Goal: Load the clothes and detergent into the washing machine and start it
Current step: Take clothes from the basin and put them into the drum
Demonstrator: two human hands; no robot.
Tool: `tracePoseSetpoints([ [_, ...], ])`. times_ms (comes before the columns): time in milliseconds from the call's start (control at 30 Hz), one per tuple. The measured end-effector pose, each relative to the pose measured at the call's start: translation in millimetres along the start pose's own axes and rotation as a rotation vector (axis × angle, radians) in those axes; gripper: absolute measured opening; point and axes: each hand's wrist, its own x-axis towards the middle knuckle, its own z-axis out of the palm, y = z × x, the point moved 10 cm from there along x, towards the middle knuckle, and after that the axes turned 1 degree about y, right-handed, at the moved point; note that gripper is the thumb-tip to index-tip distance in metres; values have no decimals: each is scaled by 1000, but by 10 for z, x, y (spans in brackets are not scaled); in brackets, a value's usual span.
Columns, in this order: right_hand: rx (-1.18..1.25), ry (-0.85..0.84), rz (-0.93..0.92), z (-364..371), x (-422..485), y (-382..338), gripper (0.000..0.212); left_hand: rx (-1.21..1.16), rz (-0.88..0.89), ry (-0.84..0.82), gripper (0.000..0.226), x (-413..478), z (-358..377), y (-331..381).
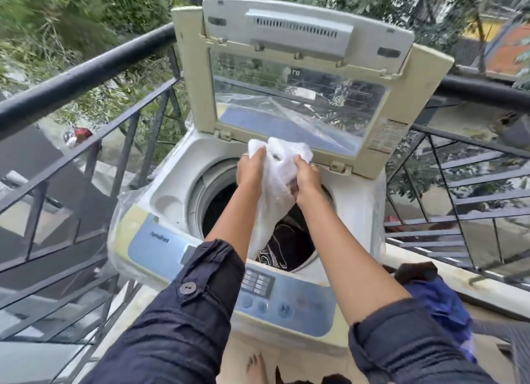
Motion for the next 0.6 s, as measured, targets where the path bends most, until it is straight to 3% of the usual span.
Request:
tracePoseSetpoints([
  [67, 4, -30, 33, 38, 5, 116, 26, 65, -28, 21, 50, -14, -69, -84],
  [233, -167, -43, 107, 14, 43, 355, 37, 126, -154, 76, 37, 11, -182, -381],
  [600, -190, -40, 124, -179, 147, 463, 24, 72, -190, 145, 52, 51, -45, -536],
])
